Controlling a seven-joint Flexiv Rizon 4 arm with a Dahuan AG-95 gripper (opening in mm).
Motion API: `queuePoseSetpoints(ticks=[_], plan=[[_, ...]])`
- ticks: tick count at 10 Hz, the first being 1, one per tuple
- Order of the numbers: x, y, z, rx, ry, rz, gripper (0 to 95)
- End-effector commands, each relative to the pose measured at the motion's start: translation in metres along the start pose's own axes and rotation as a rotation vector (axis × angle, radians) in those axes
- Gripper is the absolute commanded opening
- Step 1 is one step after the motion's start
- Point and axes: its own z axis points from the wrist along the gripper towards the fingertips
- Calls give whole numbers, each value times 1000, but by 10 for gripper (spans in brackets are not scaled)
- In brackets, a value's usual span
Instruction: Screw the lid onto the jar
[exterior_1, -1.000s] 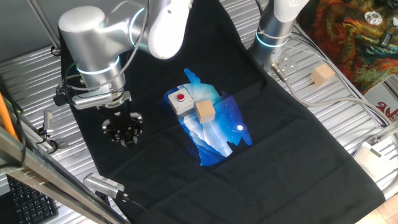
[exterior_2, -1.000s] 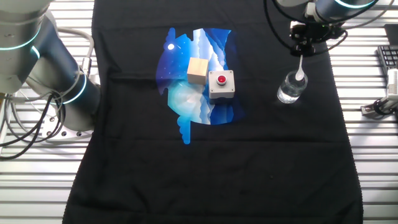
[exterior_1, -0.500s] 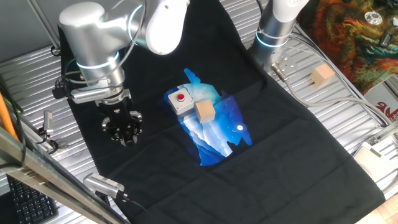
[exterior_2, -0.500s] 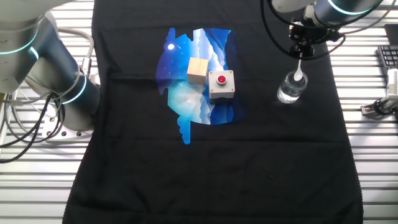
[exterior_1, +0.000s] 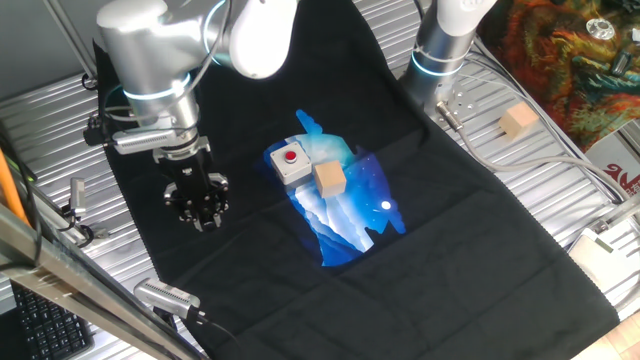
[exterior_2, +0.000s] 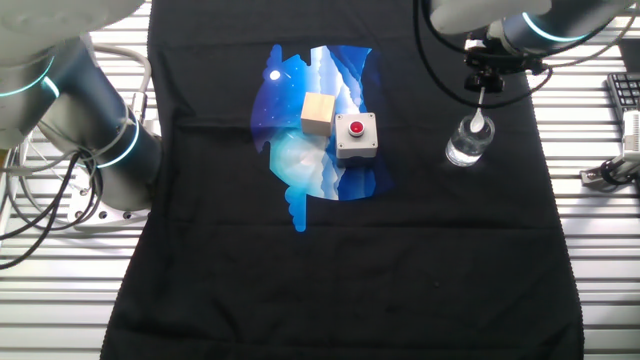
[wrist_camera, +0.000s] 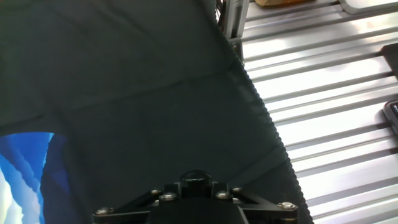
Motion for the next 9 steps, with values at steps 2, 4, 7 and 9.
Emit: queuePoseSetpoints(ticks=[2,4,7,9], plan=[[0,0,0,3,-18,5,0],[0,0,-1,2,-37,12,0],[0,0,-1,2,-58,15,0],[0,0,-2,0,-76,19,0]])
